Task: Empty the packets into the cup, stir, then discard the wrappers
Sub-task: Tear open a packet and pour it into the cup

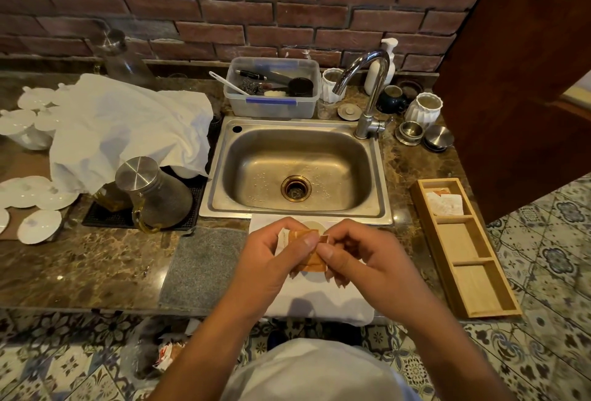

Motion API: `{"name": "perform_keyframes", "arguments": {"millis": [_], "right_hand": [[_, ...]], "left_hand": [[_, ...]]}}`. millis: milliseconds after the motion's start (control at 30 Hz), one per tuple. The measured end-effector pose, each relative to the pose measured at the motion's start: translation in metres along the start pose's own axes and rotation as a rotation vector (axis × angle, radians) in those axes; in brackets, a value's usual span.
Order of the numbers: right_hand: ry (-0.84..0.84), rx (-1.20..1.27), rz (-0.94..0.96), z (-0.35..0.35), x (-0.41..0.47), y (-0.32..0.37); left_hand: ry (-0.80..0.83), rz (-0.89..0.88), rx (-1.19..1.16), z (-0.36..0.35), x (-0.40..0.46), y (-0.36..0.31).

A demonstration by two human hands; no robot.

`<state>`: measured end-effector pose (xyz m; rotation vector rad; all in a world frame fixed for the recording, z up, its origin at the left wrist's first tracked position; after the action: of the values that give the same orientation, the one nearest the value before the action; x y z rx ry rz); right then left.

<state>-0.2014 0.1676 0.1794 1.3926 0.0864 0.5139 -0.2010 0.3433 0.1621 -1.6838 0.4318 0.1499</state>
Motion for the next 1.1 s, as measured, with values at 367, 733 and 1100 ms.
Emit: {"name": "perform_keyframes", "arguments": {"millis": [367,733,1100], "right_hand": [[0.006,-0.09,0.088,0.002,0.002,-0.001],[-0.127,-0.452,0.272,-0.005,-0.001,-0.002],[-0.106,-0.679,0.446,-0.008,-0.008,-0.011]], "left_hand": [[-0.043,0.025,0.014,-0.003,-0.003,-0.002],[-0.099,0.081,-0.106,-0.011,0.002,0.001],[-0.103,0.13,-0.14,-0.013,0.004,0.004]]}}
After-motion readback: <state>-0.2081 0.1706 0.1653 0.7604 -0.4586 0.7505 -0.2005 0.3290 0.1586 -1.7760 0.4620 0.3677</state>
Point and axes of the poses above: each hand's wrist, its own x-axis towards the middle knuckle, its own z-axis out of the back of the hand, y = z × x, the point moved 2 cm from there along x, towards the middle knuckle, and after that the axes turned 15 degrees about z, right-handed, at the moved point
